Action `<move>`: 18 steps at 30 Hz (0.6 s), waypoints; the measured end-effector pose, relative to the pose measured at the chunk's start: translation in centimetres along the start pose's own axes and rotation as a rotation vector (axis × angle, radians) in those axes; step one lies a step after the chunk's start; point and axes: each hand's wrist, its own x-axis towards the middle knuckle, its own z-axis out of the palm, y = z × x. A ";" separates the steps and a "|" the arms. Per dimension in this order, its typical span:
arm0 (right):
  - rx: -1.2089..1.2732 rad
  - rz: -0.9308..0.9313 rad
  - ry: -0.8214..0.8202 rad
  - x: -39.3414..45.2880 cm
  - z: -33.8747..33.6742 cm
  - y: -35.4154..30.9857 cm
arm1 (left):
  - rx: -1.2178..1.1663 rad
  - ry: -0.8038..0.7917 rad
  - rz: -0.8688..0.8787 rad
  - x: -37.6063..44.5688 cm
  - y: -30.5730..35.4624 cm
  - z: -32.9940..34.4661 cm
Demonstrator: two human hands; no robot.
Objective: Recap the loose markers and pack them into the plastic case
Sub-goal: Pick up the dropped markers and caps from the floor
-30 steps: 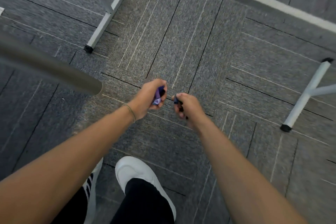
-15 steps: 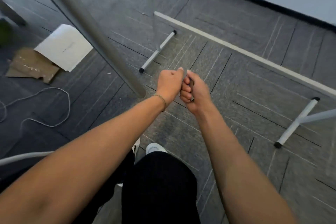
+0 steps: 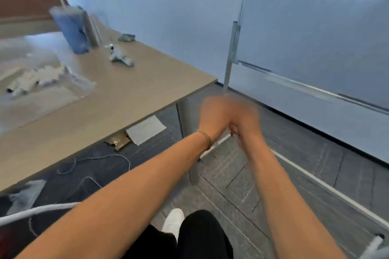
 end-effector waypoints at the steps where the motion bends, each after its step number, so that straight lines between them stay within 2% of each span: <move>1: -0.022 -0.032 -0.036 -0.4 1.3 -1.3 | 0.025 0.030 0.040 0.0 1.4 -1.7; 5: -0.123 -0.118 -0.127 -1.8 8.2 -5.5 | 0.126 0.229 0.150 1.1 4.4 -8.9; 9: -0.267 -0.246 -0.246 -2.6 16.4 -7.6 | 0.110 0.336 0.183 2.2 5.5 -16.5; 13: -0.328 -0.289 -0.383 -2.4 24.9 -7.4 | 0.086 0.453 0.151 4.1 5.0 -24.7; 18: -0.294 -0.255 -0.453 -0.3 35.7 -5.2 | -0.027 0.562 0.086 8.0 1.9 -34.8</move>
